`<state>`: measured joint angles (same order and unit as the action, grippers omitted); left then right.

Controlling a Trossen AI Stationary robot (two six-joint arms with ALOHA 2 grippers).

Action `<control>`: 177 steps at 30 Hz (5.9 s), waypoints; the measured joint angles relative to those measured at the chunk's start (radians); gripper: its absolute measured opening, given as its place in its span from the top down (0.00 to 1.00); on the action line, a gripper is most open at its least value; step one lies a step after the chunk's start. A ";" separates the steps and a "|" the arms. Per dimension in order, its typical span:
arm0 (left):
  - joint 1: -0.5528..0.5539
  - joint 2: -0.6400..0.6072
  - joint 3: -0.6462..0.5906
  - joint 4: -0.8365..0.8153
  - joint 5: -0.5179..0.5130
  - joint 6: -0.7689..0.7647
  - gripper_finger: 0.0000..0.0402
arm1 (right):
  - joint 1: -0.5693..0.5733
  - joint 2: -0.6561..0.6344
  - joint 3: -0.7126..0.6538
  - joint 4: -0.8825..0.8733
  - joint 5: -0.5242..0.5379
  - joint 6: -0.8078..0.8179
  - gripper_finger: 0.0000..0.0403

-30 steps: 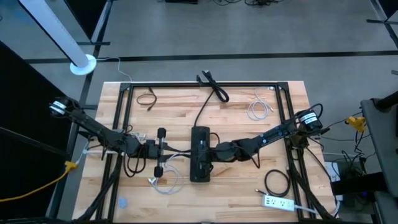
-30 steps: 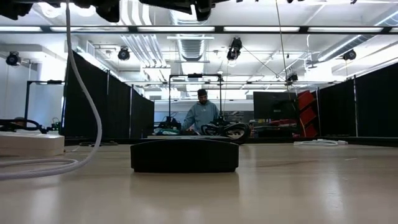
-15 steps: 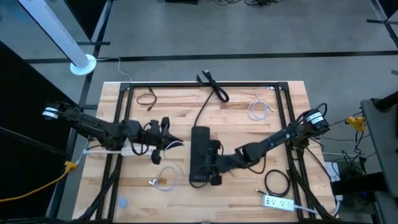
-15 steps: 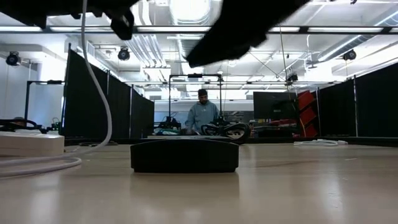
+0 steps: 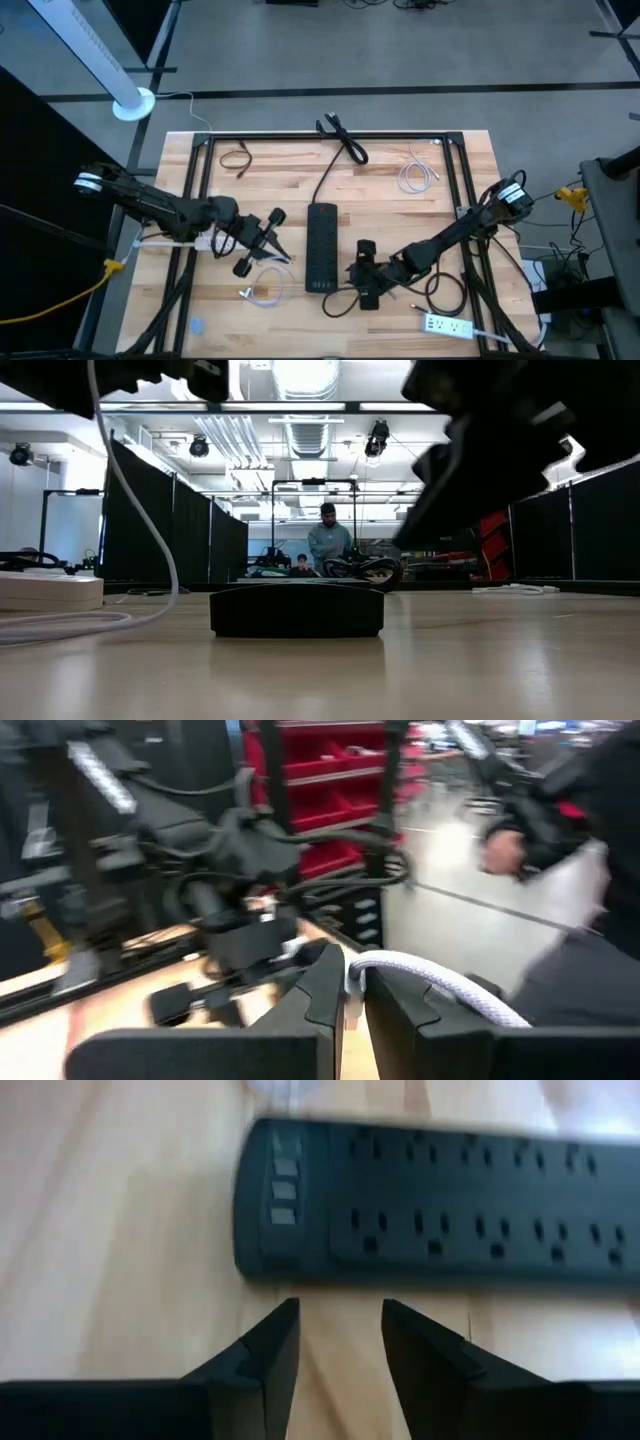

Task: Insert USB
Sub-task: Insert the purple charger cable into the black outlet extension

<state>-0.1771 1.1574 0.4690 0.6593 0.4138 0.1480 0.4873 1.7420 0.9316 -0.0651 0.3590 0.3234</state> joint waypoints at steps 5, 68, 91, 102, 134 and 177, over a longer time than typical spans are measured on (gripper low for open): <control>0.051 0.122 0.011 0.053 0.070 0.091 0.96 | -0.055 0.007 -0.001 -0.124 0.016 0.017 0.80; -0.031 0.667 0.484 -0.139 -0.986 -0.285 0.96 | 0.043 -0.132 0.011 -0.002 0.720 0.060 0.93; -0.038 0.665 0.443 -0.038 -1.091 -0.147 0.96 | -0.107 -0.106 0.010 0.314 0.609 -0.547 0.65; -0.038 0.659 0.389 0.001 -1.122 -0.145 0.96 | -0.148 -0.111 0.010 0.313 0.583 -0.322 0.74; -0.071 0.638 0.302 0.204 -1.111 0.080 0.82 | -0.169 -0.132 -0.014 0.306 0.470 -0.205 1.00; 0.016 0.482 0.205 0.098 -0.316 0.169 0.67 | -0.268 -0.227 -0.018 0.295 -0.349 -0.564 1.00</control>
<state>-0.1616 1.6390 0.6739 0.7570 0.0975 0.3171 0.2195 1.5146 0.9138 0.2302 0.0099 -0.2408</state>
